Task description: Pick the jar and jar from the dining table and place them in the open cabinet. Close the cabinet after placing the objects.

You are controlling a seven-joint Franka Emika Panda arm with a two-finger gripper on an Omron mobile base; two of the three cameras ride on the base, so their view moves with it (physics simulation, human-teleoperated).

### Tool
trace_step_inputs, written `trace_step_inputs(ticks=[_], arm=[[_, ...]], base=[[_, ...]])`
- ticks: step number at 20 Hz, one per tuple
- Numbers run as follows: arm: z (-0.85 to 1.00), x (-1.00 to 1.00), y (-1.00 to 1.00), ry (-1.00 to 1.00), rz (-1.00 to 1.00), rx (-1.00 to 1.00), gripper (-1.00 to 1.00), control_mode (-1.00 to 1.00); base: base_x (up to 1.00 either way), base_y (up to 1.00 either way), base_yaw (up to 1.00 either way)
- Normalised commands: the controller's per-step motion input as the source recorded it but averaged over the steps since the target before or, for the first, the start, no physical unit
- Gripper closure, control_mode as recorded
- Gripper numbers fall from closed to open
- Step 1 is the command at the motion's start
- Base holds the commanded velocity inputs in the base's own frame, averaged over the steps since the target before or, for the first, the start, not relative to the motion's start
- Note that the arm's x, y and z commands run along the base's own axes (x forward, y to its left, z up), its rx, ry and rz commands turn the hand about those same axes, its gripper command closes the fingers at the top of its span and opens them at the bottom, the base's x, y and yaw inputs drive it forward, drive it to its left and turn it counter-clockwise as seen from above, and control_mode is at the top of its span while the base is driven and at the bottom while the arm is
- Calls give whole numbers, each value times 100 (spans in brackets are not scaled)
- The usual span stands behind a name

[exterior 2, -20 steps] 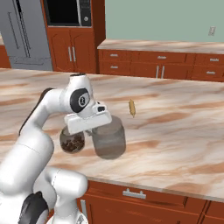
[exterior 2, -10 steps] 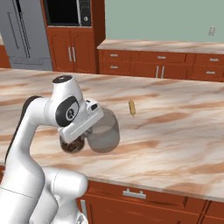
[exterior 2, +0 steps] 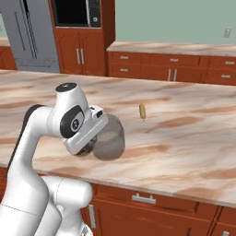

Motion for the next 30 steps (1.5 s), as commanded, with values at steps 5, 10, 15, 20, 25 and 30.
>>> trace_step_inputs(ticks=[5,10,15,20,25,30], arm=[[0,0,0,0,0,0,100,100],[0,0,0,0,0,0,100,100],[0,0,0,0,0,0,100,100],[0,0,0,0,0,0,100,100],[0,0,0,0,0,0,100,100],[0,0,0,0,0,0,100,100]], base=[[-59,54,12],[-36,97,17],[-23,27,32],[-25,0,43],[-10,4,47],[-1,24,52]])
